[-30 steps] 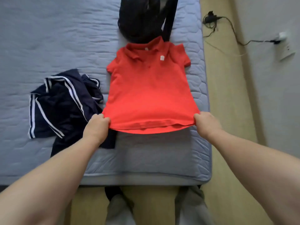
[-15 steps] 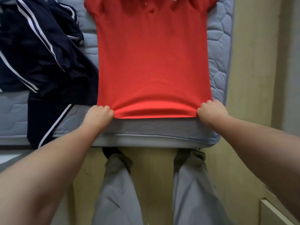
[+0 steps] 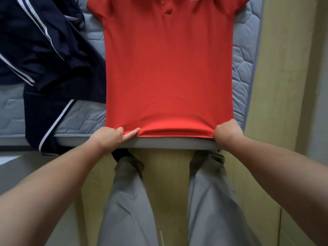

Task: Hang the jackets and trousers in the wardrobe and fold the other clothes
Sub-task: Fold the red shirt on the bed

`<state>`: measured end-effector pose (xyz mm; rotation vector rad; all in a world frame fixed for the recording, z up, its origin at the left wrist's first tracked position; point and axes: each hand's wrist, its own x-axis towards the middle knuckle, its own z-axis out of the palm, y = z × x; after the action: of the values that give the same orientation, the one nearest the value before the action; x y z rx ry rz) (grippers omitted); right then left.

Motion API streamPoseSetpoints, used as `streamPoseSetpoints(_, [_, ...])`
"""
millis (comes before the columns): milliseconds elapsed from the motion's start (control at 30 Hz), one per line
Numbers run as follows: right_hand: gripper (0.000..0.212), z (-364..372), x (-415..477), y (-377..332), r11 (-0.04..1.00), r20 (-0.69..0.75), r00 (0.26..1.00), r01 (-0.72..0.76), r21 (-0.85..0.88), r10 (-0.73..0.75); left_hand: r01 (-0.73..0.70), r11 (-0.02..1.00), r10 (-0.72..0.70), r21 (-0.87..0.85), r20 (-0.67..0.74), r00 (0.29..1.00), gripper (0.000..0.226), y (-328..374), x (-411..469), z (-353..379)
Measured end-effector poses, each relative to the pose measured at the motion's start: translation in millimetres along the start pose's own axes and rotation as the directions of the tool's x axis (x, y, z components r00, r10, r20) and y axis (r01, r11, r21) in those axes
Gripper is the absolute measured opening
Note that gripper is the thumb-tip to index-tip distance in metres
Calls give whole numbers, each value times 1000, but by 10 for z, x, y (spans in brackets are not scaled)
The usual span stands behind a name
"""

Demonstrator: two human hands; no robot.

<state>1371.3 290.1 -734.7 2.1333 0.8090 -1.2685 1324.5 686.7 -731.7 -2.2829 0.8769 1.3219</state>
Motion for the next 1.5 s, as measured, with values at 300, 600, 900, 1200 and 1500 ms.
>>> streamPoseSetpoints(300, [35, 141, 97, -206, 999, 136, 990, -24, -26, 27, -34, 999, 37, 26, -93, 995, 71, 206, 180, 42])
streamPoseSetpoints(600, [31, 12, 269, -366, 986, -200, 976, 114, 123, -88, -20, 987, -26, -159, -277, 960, 22, 639, 505, -443])
streamPoseSetpoints(900, [52, 163, 314, -324, 857, -113, 994, 62, 511, -5, 68, 945, -144, -319, -219, 965, 27, 740, 584, -413])
streamPoseSetpoints(1200, [47, 188, 280, -418, 884, -206, 978, 64, 463, 37, 117, 953, -157, -279, -125, 980, 26, 882, 682, -590])
streamPoseSetpoints(1500, [58, 118, 218, -553, 889, -257, 957, -2, 458, 135, 63, 971, -100, -231, -155, 983, 20, 1053, 866, -834])
